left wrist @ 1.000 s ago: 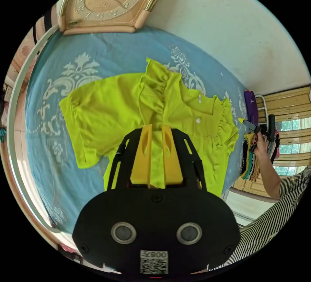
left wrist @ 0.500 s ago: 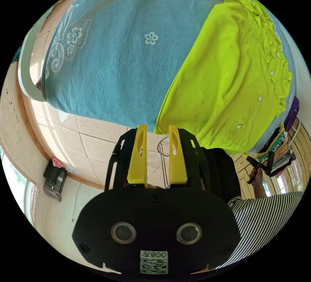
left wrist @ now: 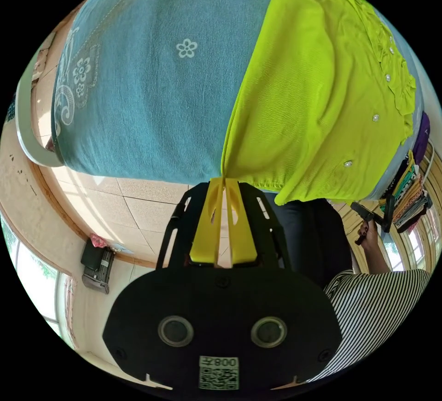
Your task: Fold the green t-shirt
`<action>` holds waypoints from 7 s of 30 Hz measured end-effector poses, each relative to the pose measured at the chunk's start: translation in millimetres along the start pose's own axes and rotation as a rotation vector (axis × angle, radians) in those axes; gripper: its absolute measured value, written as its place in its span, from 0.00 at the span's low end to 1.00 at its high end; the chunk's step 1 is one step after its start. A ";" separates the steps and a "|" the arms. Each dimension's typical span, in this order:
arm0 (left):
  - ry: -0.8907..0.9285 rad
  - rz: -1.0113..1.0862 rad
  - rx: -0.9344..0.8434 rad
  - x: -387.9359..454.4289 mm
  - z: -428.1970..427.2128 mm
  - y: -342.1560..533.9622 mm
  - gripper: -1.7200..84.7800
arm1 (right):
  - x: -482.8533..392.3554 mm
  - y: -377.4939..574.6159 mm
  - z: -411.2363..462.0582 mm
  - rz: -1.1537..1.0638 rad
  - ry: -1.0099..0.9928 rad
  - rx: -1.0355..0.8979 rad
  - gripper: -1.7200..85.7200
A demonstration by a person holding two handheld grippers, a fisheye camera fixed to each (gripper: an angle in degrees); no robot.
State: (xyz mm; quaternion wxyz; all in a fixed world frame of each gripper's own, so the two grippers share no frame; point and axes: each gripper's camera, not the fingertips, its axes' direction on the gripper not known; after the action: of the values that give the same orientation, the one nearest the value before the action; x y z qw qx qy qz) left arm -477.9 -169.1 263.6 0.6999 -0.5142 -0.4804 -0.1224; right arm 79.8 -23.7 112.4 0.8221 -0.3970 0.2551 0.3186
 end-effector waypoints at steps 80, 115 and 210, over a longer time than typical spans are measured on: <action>0.069 1.213 0.504 621.6 64.0 -233.8 0.09 | 62.0 -23.5 -136.1 -0.039 0.118 0.721 0.03; -0.052 -0.008 0.003 20.2 64.1 9.3 0.13 | 4.9 19.5 27.7 -0.014 -0.018 0.142 0.11; 0.393 -0.274 0.858 -76.5 -100.6 86.7 0.04 | -607.8 -157.4 -98.5 -1.108 0.320 0.471 0.08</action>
State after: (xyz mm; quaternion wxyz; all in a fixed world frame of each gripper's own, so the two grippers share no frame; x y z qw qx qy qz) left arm -404.1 -239.8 149.3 0.9035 -0.0787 -0.4096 -0.0989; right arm -227.6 -375.0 543.6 0.8824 -0.3214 0.1946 -0.2833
